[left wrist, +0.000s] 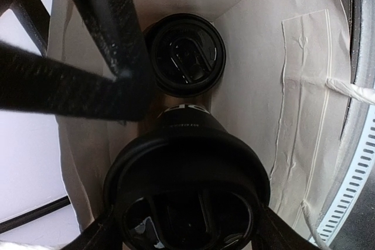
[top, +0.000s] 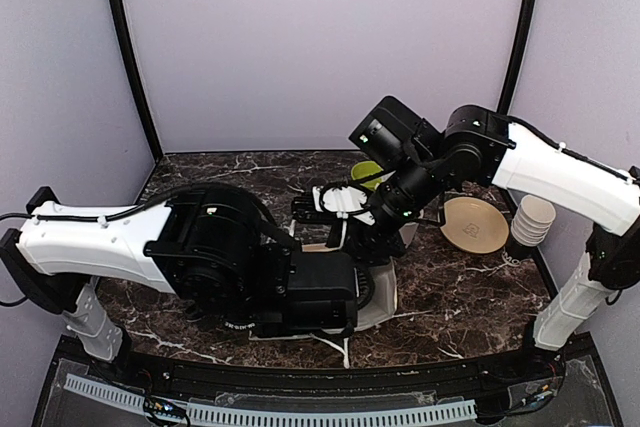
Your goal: Pack the takeout coffee
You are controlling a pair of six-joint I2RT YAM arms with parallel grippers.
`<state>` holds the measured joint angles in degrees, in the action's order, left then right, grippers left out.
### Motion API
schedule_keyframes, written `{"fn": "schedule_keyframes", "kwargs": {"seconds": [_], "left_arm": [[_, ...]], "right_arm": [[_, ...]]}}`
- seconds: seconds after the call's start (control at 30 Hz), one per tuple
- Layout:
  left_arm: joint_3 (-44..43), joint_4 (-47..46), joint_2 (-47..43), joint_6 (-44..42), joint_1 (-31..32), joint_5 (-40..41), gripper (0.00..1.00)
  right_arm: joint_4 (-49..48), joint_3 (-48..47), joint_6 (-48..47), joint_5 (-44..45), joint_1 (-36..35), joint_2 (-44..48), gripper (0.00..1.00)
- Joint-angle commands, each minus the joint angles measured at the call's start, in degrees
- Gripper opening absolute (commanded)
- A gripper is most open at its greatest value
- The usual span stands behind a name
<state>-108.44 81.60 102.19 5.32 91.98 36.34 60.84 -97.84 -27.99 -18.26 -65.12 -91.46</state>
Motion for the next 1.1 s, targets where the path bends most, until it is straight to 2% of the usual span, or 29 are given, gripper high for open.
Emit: {"fn": "schedule_keyframes", "kwargs": {"seconds": [0.0,0.2,0.47,1.07], "left_arm": [[0.04,2.31,0.5,2.17,0.76,3.83,0.35],[4.76,2.57,1.59,6.69,1.09,8.81,0.35],[8.49,1.89,-0.6,11.0,1.09,12.59,0.35],[27.61,-17.97,-11.34,5.19,-1.17,16.44,0.35]], "right_arm": [[-1.18,0.02,0.28,-1.93,-0.18,1.36,0.45],[-1.6,0.62,0.3,-2.21,-0.18,1.98,0.42],[-1.6,1.24,0.04,-2.66,-0.18,1.75,0.33],[-1.46,0.08,0.48,-3.23,-0.04,-1.1,0.17]]}}
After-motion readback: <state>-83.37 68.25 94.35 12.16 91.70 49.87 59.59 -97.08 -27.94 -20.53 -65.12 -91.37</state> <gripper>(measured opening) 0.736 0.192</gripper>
